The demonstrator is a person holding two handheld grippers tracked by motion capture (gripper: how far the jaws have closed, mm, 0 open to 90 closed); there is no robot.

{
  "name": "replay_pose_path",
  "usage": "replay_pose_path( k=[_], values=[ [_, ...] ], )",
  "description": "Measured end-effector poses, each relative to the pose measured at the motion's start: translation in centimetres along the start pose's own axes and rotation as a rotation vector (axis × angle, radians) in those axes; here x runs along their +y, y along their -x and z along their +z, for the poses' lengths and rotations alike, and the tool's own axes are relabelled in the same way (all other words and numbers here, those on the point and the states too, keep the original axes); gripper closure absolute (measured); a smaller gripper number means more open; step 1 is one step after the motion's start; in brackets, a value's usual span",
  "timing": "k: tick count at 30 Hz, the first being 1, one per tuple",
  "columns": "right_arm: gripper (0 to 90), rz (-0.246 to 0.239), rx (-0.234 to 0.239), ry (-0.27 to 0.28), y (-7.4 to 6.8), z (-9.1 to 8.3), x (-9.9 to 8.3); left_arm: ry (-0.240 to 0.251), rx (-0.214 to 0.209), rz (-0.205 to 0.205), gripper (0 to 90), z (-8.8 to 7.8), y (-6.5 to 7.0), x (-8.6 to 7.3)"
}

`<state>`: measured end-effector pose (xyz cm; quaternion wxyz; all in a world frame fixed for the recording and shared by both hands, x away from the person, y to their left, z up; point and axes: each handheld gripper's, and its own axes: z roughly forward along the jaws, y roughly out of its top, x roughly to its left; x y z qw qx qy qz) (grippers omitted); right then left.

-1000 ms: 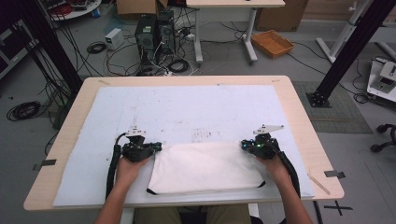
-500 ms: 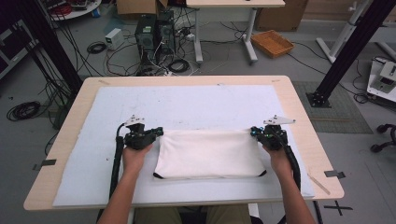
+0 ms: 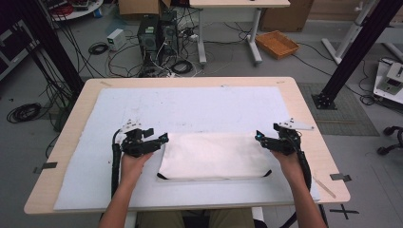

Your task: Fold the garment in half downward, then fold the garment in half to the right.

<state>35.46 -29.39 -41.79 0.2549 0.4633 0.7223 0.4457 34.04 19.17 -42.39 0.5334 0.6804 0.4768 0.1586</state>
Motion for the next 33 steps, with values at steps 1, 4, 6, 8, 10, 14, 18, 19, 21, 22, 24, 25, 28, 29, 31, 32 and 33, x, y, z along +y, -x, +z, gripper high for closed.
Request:
replay_pose_path(
  k=[1,4,6,8,10,14,18,19,21,22,24,25,28,29,31,32,33],
  values=[
    [20.6,-0.014,0.016,0.003,0.0,-0.4,-0.1,0.013,-0.004,0.007,25.0,-0.4,0.0,-0.1],
    [20.6,-0.066,0.052,0.001,-0.1,-1.6,-0.7,0.036,-0.017,0.015,25.0,-1.2,0.1,-0.2],
    [20.6,-0.087,0.068,0.001,0.0,-2.3,-1.0,0.063,-0.038,0.031,25.0,-2.4,0.4,-0.6],
    [20.6,-0.091,0.074,0.000,0.1,-2.6,-1.2,0.072,-0.037,0.033,25.0,-2.8,0.5,-0.8],
    [20.6,-0.092,0.094,-0.007,0.3,-3.7,-1.6,0.083,-0.053,0.055,25.0,-3.6,0.8,-1.3],
    [20.6,-0.079,0.107,-0.004,0.3,-4.9,-2.1,0.092,-0.058,0.082,25.0,-4.7,1.1,-2.0],
    [20.6,-0.078,0.106,0.005,0.0,-6.0,-2.6,0.094,-0.041,0.073,25.0,-5.4,1.2,-2.3],
    [20.6,-0.072,0.103,0.009,-0.1,-6.3,-2.7,0.089,-0.041,0.080,25.0,-5.5,1.2,-2.2],
    [20.6,-0.066,0.098,0.023,-0.2,-6.7,-2.7,0.089,-0.039,0.083,25.0,-5.6,1.4,-2.2],
    [20.6,-0.063,0.093,0.028,-0.2,-6.9,-2.7,0.088,-0.037,0.084,25.0,-5.7,1.6,-2.2],
    [20.6,-0.065,0.088,0.040,-0.2,-7.1,-2.7,0.085,-0.036,0.090,25.0,-5.7,1.8,-2.3],
    [20.6,-0.068,0.086,0.042,-0.3,-7.2,-2.7,0.079,-0.039,0.093,25.0,-5.7,1.9,-2.3],
    [20.6,-0.073,0.085,0.043,-0.3,-7.0,-2.8,0.053,-0.034,0.099,25.0,-5.4,2.1,-2.3],
    [20.6,-0.071,0.082,0.042,-0.3,-6.9,-2.8,0.040,-0.031,0.095,25.0,-5.3,2.3,-2.4],
    [20.6,-0.068,0.084,0.038,-0.3,-6.7,-3.0,0.017,-0.028,0.097,25.2,-5.2,2.4,-2.5],
    [20.6,-0.070,0.082,0.040,-0.4,-6.7,-3.1,0.004,-0.021,0.103,25.4,-5.1,2.5,-2.6],
    [20.6,-0.069,0.084,0.042,-0.4,-6.7,-3.1,-0.006,-0.015,0.097,25.4,-5.1,2.6,-2.8]
  ],
)
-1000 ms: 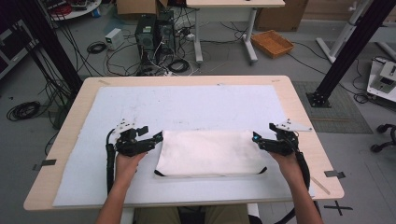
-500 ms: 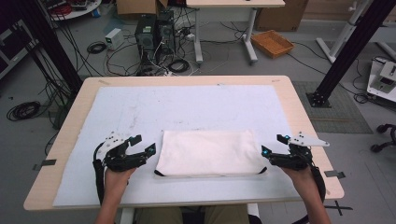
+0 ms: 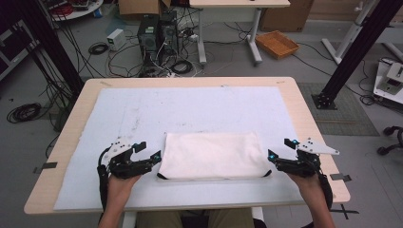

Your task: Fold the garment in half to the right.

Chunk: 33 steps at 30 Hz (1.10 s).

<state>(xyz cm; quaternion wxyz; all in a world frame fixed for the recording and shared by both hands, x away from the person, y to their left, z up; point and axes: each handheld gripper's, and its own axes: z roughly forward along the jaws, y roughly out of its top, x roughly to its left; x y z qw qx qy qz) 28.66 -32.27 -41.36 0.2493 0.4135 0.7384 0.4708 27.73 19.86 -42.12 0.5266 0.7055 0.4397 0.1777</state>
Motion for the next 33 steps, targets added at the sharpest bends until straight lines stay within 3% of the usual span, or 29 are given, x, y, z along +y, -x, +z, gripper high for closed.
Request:
replay_pose_path(
  k=[6,8,13,16,20,28,33],
  values=[
    [20.6,-0.013,0.002,-0.003,-0.4,0.0,-0.2,-0.064,0.021,-0.036,26.9,0.4,1.0,-1.4],
    [20.6,-0.009,0.004,0.000,-0.5,-0.1,-0.3,-0.109,0.024,-0.041,27.9,0.7,1.4,-2.1],
    [20.6,-0.013,0.010,-0.007,-0.8,0.0,-0.2,-0.183,0.042,-0.078,40.2,1.1,2.1,-3.2],
    [20.6,-0.016,0.013,-0.009,-0.9,0.2,-0.2,-0.221,0.072,-0.055,42.3,1.3,2.6,-3.7],
    [20.6,-0.013,0.021,-0.016,-0.9,0.3,-0.3,-0.245,0.123,0.029,50.8,1.4,3.2,-3.7],
    [20.6,-0.014,0.019,-0.028,-1.0,0.3,-0.5,-0.236,0.140,0.088,58.6,1.2,4.1,-4.1],
    [20.6,-0.016,0.022,-0.035,-1.4,0.5,-0.3,-0.224,0.152,0.102,62.6,1.1,4.7,-4.4]
  ],
)
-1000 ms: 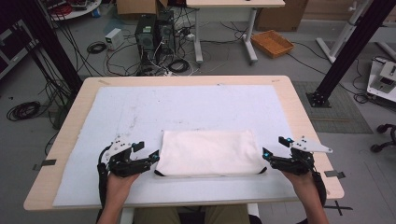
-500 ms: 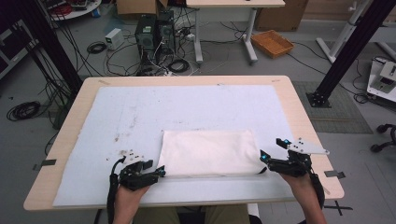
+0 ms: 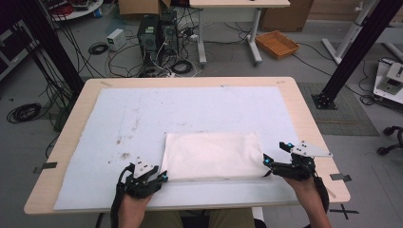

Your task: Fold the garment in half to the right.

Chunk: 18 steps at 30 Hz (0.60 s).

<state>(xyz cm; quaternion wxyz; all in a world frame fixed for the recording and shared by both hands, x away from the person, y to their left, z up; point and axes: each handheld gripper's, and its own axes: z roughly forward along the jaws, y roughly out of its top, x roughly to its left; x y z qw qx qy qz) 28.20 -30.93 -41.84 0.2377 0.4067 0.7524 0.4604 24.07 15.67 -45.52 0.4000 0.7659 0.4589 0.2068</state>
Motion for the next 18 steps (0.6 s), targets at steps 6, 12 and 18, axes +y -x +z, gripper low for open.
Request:
replay_pose_path(
  k=[6,12,18],
  values=[
    [20.6,-0.020,0.014,-0.004,-1.0,0.4,0.4,-0.026,-0.011,-0.034,82.0,0.2,0.3,0.3],
    [20.6,-0.014,0.050,-0.002,-2.0,1.3,1.1,-0.023,-0.030,-0.103,84.2,0.2,-0.1,0.6],
    [20.6,-0.018,0.098,0.003,-3.4,3.3,3.7,0.036,-0.079,-0.130,84.1,-0.3,-0.5,0.8]
  ],
)
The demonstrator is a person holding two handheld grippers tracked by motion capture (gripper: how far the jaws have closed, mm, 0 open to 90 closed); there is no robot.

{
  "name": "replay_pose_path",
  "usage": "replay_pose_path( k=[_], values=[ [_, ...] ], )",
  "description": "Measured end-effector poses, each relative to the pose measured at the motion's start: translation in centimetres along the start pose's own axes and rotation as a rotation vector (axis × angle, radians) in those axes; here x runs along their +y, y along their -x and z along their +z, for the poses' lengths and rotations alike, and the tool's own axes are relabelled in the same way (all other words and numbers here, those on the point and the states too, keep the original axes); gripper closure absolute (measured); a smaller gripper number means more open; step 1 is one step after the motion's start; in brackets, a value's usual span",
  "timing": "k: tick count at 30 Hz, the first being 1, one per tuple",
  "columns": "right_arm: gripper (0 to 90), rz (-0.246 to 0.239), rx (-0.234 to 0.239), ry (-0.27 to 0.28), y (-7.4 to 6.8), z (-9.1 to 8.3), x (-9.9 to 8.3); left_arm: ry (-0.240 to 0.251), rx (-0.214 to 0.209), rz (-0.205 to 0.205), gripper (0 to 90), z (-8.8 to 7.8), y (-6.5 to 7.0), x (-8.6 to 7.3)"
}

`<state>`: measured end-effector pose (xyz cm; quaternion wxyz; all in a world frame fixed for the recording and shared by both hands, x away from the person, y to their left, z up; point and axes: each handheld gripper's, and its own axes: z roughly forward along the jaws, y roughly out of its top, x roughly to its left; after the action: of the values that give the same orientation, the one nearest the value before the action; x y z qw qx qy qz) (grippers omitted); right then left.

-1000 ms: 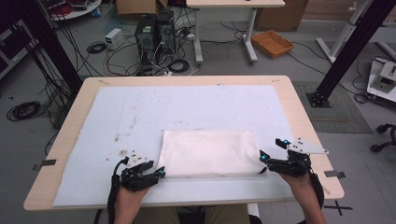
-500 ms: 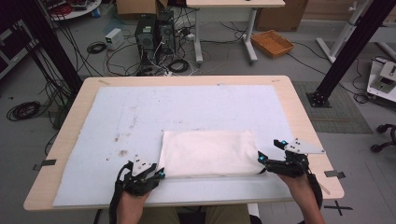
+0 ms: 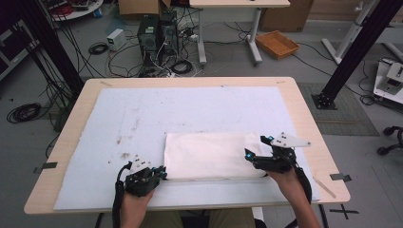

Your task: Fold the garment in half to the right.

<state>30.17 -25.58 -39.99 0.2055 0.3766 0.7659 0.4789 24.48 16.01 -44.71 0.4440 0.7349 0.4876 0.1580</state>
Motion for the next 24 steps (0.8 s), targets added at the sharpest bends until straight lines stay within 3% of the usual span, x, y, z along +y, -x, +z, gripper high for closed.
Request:
replay_pose_path(
  k=[3,7,8,10,14,16,23,24],
  values=[
    [20.6,-0.014,0.076,-0.023,-1.0,1.7,2.3,0.020,-0.015,0.001,84.1,-0.2,0.1,0.1],
    [20.6,-0.065,0.145,-0.046,-2.9,5.1,5.3,0.039,-0.029,0.012,84.1,-0.4,0.3,0.2],
    [20.6,-0.065,0.145,-0.046,-2.9,5.1,5.3,0.039,-0.029,0.012,84.1,-0.4,0.3,0.2],
    [20.6,-0.100,0.181,-0.078,-4.6,7.9,6.8,0.044,-0.033,0.013,84.1,-0.5,0.3,0.3],
    [20.6,-0.155,0.212,-0.146,-6.8,11.5,8.1,0.046,-0.040,0.010,84.1,-0.5,0.2,0.4],
    [20.6,-0.178,0.235,-0.201,-8.6,14.2,8.7,0.046,-0.040,0.015,84.0,-0.6,0.2,0.4],
    [20.7,-0.225,0.227,-0.314,-11.7,20.3,9.3,0.044,-0.048,0.009,84.0,-0.6,0.0,0.4],
    [20.7,-0.225,0.227,-0.314,-11.7,20.3,9.3,0.044,-0.048,0.009,84.0,-0.6,0.0,0.4]
  ],
)
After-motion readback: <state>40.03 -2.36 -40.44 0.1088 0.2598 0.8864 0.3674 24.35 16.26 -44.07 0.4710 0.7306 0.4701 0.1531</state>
